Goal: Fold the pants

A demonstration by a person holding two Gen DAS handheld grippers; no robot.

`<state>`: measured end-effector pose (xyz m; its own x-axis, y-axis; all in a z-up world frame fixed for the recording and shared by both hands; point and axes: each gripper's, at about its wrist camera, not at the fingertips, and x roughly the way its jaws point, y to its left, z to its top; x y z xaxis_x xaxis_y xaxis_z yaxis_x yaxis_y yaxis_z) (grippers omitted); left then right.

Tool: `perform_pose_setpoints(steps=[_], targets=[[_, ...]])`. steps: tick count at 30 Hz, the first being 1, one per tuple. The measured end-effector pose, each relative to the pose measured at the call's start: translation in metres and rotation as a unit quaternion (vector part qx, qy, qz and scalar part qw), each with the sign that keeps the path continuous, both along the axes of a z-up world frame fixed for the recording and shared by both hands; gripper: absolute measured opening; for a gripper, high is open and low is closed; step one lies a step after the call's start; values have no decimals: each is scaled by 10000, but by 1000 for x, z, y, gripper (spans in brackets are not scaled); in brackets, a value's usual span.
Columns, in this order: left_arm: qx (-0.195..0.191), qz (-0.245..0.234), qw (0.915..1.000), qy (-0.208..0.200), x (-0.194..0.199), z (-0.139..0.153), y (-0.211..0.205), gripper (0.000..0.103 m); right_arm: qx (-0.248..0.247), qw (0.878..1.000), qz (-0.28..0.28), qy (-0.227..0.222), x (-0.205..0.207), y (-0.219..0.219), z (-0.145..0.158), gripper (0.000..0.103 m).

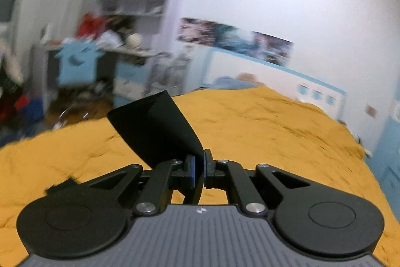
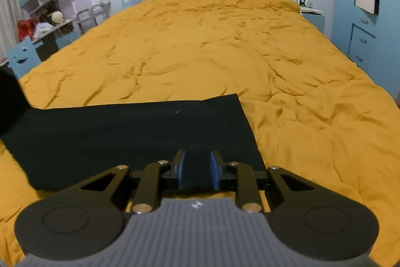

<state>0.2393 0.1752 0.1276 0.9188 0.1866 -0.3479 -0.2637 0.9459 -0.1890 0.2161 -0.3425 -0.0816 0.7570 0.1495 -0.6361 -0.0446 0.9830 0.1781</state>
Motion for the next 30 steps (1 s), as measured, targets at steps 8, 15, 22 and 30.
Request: perform_pose_setpoints(steps=[8,15,22,30], targets=[[1580,-1195,9800,184,0,-19,-178,5,553,9984,-15,-145,-25,-21,1,19],[2903,-2325,9213,1138,-16,-139,-304,5,834,9963,81,-171,-37,-32,-1,19],[2233,-3355,8864,2278,-23,-214,-318,16,950,9954,142,-49,-41,-36,-7,19],[498,-3649,9037,2185,-32,-188,-268,32,1723,9833,555,192,-14,-18,-12,26]])
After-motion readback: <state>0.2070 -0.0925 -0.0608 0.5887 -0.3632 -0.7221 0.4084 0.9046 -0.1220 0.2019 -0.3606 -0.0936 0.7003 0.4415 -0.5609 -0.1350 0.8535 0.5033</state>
